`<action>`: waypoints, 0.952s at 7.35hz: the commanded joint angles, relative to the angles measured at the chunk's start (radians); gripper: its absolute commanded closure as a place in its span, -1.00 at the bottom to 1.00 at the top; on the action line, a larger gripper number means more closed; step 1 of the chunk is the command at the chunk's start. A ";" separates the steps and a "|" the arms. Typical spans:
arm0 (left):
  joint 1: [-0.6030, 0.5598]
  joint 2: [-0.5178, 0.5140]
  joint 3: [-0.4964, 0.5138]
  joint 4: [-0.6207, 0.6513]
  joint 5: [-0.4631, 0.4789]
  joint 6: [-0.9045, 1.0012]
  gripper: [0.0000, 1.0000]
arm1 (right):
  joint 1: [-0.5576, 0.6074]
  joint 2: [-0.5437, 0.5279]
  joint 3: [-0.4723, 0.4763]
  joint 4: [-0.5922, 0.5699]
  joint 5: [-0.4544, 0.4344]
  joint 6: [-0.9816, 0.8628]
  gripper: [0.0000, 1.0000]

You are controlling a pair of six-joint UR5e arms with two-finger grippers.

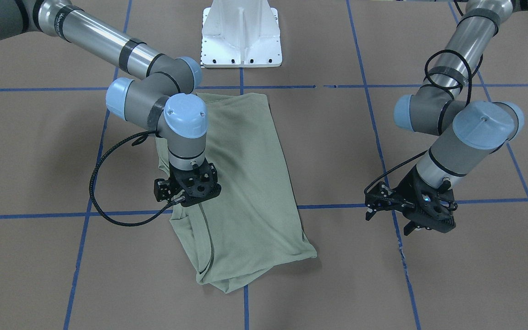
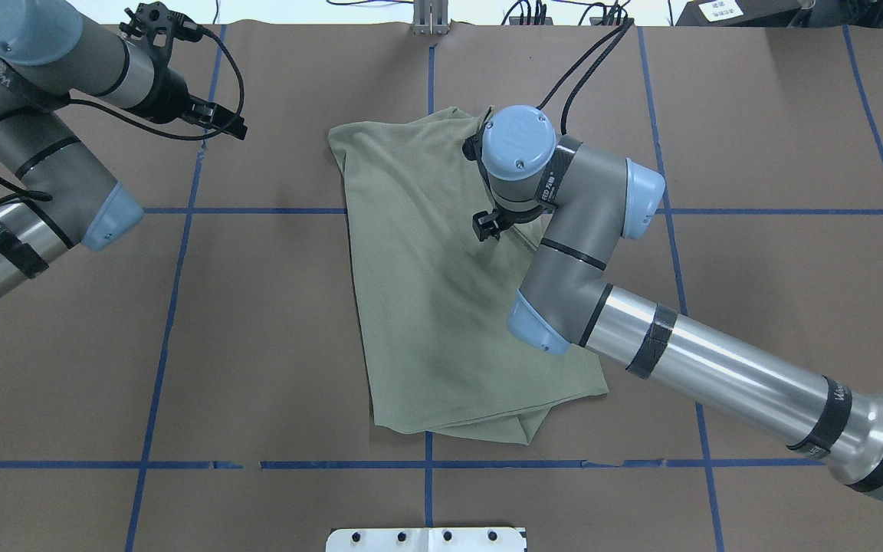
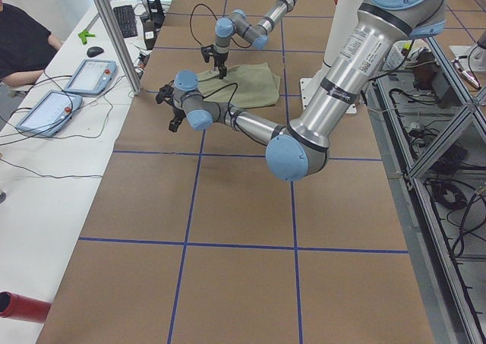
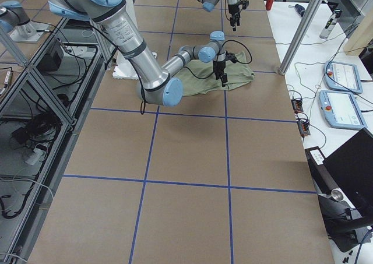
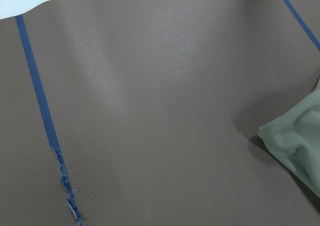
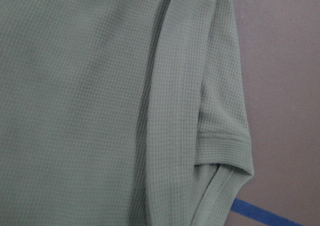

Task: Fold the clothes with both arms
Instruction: 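Smooth the far end of the folded shirt with the right gripper, then raise it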

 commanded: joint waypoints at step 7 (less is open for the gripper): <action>0.000 0.001 -0.015 -0.003 -0.055 -0.025 -1.00 | 0.193 -0.142 0.061 -0.087 0.023 -0.309 -1.00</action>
